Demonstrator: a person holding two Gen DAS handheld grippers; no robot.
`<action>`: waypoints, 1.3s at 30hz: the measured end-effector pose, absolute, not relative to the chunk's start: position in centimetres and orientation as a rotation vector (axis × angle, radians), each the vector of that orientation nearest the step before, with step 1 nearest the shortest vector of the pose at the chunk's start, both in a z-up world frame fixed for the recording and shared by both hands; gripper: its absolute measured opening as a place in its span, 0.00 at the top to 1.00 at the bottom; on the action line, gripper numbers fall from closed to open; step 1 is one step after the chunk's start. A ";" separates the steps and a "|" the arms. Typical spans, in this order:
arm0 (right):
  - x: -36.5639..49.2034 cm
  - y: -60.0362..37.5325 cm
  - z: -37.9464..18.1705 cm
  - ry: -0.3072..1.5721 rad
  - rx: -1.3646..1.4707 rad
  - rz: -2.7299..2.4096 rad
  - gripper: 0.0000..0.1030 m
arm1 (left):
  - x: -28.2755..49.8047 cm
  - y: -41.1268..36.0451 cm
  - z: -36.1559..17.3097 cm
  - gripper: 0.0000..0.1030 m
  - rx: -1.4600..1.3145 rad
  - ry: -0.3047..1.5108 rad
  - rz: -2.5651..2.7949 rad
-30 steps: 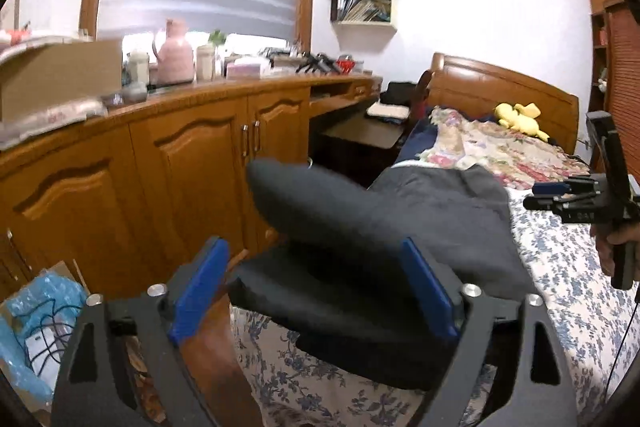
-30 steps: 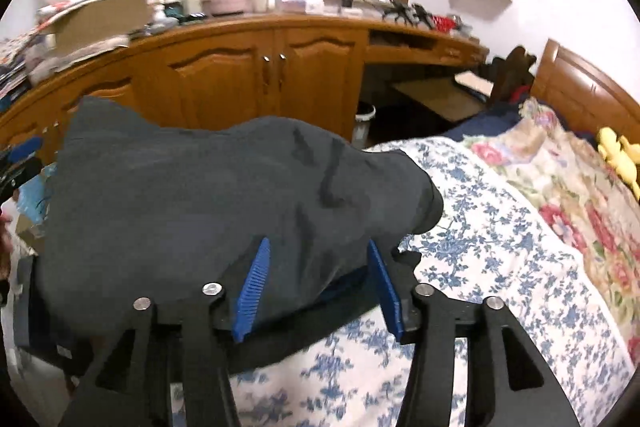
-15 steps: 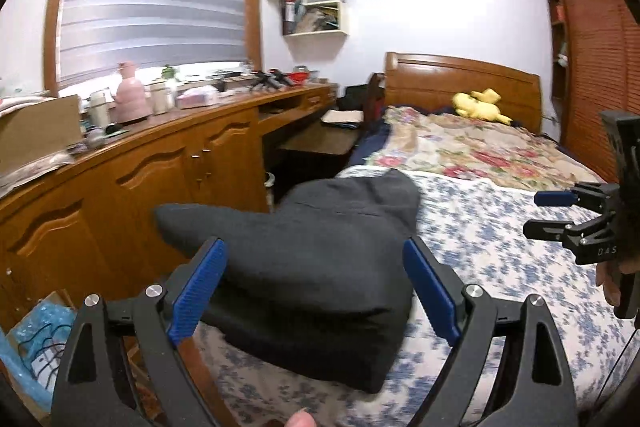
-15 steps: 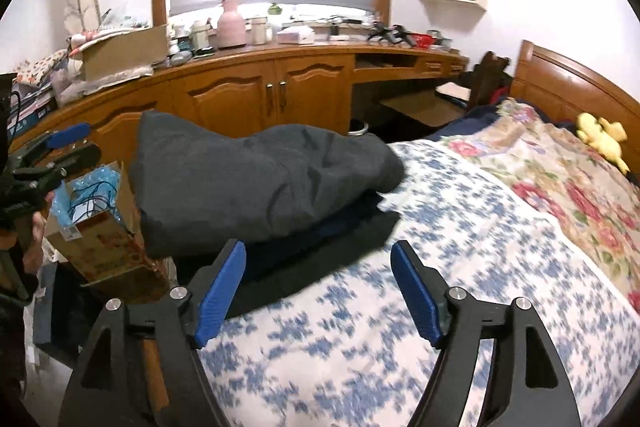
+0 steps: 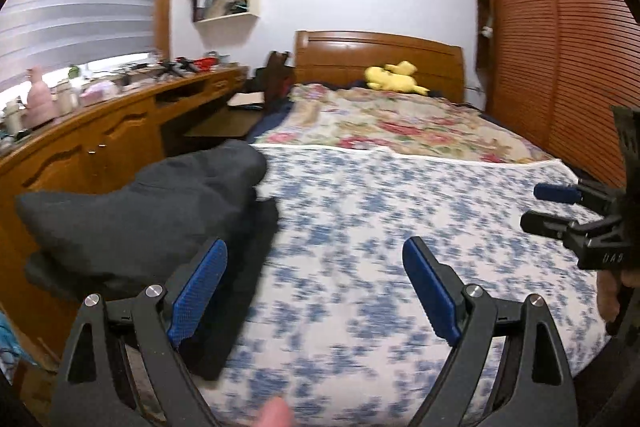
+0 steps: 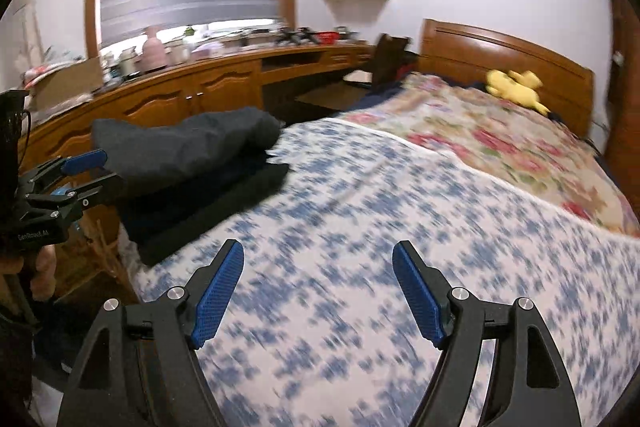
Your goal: Fold large clothes
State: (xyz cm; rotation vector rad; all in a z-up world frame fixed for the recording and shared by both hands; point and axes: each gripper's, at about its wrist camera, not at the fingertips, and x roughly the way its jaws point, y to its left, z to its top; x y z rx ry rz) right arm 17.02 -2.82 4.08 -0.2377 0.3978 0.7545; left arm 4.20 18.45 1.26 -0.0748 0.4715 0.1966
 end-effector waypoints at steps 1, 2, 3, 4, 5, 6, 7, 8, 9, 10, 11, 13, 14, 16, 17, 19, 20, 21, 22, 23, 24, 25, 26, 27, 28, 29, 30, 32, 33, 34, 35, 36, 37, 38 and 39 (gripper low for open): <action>16.7 -3.6 3.7 0.402 -0.228 0.740 0.24 | 4.5 17.6 1.1 0.13 -0.076 0.475 0.180; 16.4 -4.6 3.2 0.405 -0.219 0.722 0.24 | 4.7 16.7 0.9 0.13 -0.075 0.478 0.166; 16.1 -5.2 2.9 0.407 -0.212 0.708 0.24 | 4.9 15.7 0.7 0.13 -0.073 0.480 0.156; 15.6 -6.2 2.5 0.410 -0.202 0.688 0.24 | 5.0 14.8 0.5 0.13 -0.068 0.482 0.153; 15.2 -7.0 2.3 0.412 -0.192 0.672 0.24 | 5.1 14.2 0.3 0.13 -0.065 0.484 0.149; 14.7 -7.8 2.0 0.413 -0.178 0.657 0.24 | 5.3 13.3 0.0 0.13 -0.068 0.487 0.136; 14.2 -8.9 1.6 0.413 -0.163 0.643 0.24 | 5.4 12.5 -0.3 0.13 -0.079 0.490 0.114; 13.9 -9.4 1.7 0.416 -0.154 0.631 0.24 | 5.5 11.9 -0.5 0.13 -0.086 0.496 0.091; 13.4 -10.4 1.5 0.416 -0.145 0.614 0.24 | 5.6 11.0 -0.8 0.13 -0.088 0.501 0.071; 12.8 -11.2 1.3 0.413 -0.136 0.595 0.24 | 5.7 10.2 -1.0 0.13 -0.081 0.506 0.066; 12.9 -11.5 1.4 0.413 -0.129 0.585 0.24 | 5.8 9.4 -1.1 0.13 -0.072 0.508 0.062; 11.9 -12.9 1.4 0.410 -0.110 0.565 0.24 | 5.8 7.6 -1.2 0.13 -0.066 0.514 0.038; 11.7 -13.5 1.5 0.409 -0.101 0.550 0.24 | 5.9 6.8 -1.2 0.13 -0.069 0.519 0.023; 10.9 -15.0 1.8 0.396 -0.073 0.519 0.24 | 5.9 5.4 -1.0 0.13 -0.067 0.521 -0.005; 10.5 -15.5 2.1 0.391 -0.063 0.505 0.24 | 5.9 4.9 -0.7 0.13 -0.061 0.519 -0.010; 9.6 -16.6 2.6 0.374 -0.038 0.472 0.24 | 5.8 3.6 -0.2 0.13 -0.054 0.508 -0.025; 9.3 -16.9 2.4 0.367 -0.031 0.456 0.24 | 5.7 3.0 0.3 0.13 -0.056 0.500 -0.039; 8.6 -17.4 2.5 0.356 -0.023 0.435 0.24 | 5.6 2.7 0.5 0.13 -0.056 0.496 -0.046; 7.9 -18.0 3.0 0.338 -0.012 0.413 0.24 | 5.4 2.1 1.1 0.13 -0.050 0.487 -0.055; 7.1 -18.4 3.1 0.325 -0.006 0.401 0.24 | 5.3 1.6 1.6 0.13 -0.044 0.478 -0.061; 6.3 -18.8 3.4 0.309 0.003 0.387 0.24 | 5.1 1.1 2.0 0.13 -0.037 0.470 -0.065; 5.4 -19.2 3.9 0.292 0.012 0.371 0.24 | 4.8 0.7 2.4 0.13 -0.030 0.462 -0.068; 4.6 -19.6 4.1 0.277 0.021 0.359 0.24 | 4.6 0.4 2.8 0.13 -0.025 0.456 -0.069; 3.9 -19.8 4.4 0.264 0.030 0.354 0.24 | 4.4 0.1 3.1 0.13 -0.023 0.448 -0.071; 3.1 -20.1 4.9 0.251 0.038 0.346 0.24 | 3.9 -0.2 3.6 0.13 -0.024 0.437 -0.074; 2.3 -20.3 5.3 0.237 0.043 0.341 0.24 | 3.6 -0.4 4.0 0.13 -0.026 0.429 -0.076; 1.6 -20.3 5.5 0.225 0.044 0.335 0.24 | 3.2 -0.5 4.4 0.13 -0.027 0.422 -0.077; 0.1 -20.5 5.7 0.207 0.037 0.324 0.24 | 2.4 -0.8 5.0 0.13 -0.028 0.407 -0.081; -0.6 -20.4 6.0 0.198 0.035 0.320 0.24 | 2.1 -0.9 5.4 0.13 -0.027 0.401 -0.082; -1.2 -20.5 5.8 0.192 0.036 0.322 0.24 | 1.8 -0.9 5.6 0.13 -0.024 0.395 -0.081; -1.3 -20.3 5.8 0.187 0.041 0.328 0.24 | 1.5 -1.0 5.8 0.13 -0.023 0.389 -0.081; -1.1 -19.9 5.5 0.185 0.043 0.332 0.24 | 1.3 -1.1 6.0 0.13 -0.022 0.385 -0.081; -1.6 -19.8 5.6 0.181 0.043 0.331 0.24 | 1.2 -1.1 6.0 0.13 -0.022 0.383 -0.081; -1.5 -20.0 5.3 0.179 0.042 0.328 0.24 | 1.1 -1.2 6.2 0.13 -0.019 0.378 -0.079; -1.8 -19.9 5.3 0.176 0.040 0.327 0.24 | 1.0 -1.3 6.3 0.13 -0.016 0.375 -0.075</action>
